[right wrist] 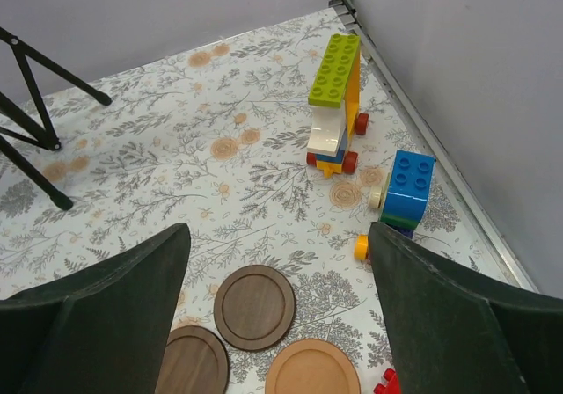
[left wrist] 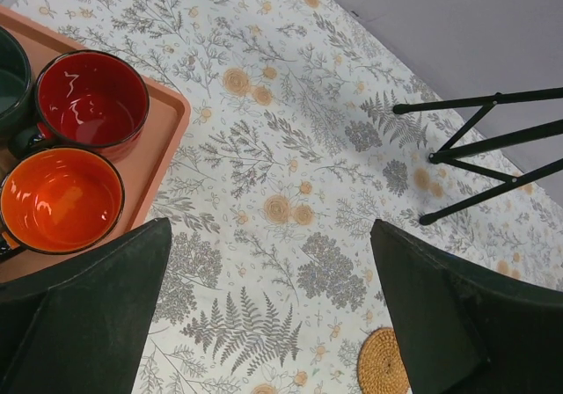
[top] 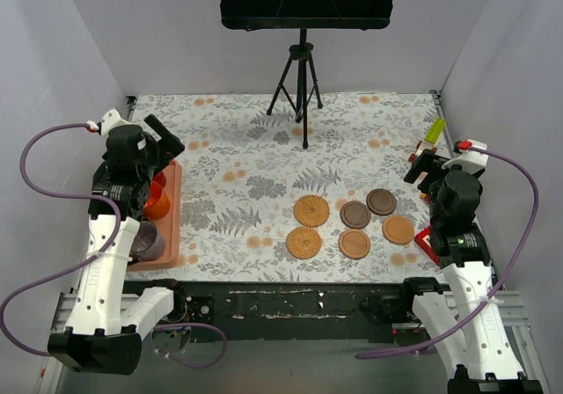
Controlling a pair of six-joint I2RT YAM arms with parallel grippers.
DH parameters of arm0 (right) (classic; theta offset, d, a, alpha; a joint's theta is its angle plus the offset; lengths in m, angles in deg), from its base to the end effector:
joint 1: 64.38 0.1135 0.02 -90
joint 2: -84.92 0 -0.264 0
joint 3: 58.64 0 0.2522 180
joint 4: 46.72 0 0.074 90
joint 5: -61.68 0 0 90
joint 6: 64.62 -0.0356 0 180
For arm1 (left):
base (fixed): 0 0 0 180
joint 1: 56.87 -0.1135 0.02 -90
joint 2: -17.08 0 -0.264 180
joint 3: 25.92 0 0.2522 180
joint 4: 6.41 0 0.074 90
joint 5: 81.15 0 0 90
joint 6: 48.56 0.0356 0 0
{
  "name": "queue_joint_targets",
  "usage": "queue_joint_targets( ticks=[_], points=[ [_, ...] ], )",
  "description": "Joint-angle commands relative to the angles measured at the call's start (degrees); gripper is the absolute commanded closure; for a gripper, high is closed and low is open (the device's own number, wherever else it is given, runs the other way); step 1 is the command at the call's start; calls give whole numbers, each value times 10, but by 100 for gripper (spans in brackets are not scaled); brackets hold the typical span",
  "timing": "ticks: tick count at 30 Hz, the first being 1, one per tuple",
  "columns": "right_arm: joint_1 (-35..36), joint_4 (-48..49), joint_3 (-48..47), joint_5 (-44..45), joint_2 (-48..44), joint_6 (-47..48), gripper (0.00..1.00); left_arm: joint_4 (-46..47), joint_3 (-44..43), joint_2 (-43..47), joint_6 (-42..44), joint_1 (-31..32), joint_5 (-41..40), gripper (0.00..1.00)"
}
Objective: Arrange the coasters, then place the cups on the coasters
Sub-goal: Move the coaster to the center of the board.
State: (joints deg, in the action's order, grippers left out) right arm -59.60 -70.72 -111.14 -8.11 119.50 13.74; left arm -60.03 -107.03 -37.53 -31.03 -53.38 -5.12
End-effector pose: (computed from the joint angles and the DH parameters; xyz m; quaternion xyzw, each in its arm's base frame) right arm 0.1499 0.0002 0.3296 0.1609 0.7237 -0.0351 0.6701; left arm 0.1896 -0.0030 0.3918 -0.5318 0.6621 -0.2368 0.4719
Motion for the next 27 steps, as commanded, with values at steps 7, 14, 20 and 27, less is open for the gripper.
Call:
queue_joint_targets(
  ticks=[7, 14, 20, 27],
  points=[
    [-1, -51, -76, -2, 36, 5, 7, -29, -54, -40, 11, -2, -2, 2],
    [-1, -95, -128, -113, 107, 31, 5, 3, -45, -40, 52, -2, 75, 2],
    [-1, -121, -156, -280, 180, 55, 15, 13, -16, -17, 24, -1, 162, 2],
    [26, -180, -168, -401, 280, 94, 25, 14, 6, -5, 17, -1, 188, 2]
  ],
)
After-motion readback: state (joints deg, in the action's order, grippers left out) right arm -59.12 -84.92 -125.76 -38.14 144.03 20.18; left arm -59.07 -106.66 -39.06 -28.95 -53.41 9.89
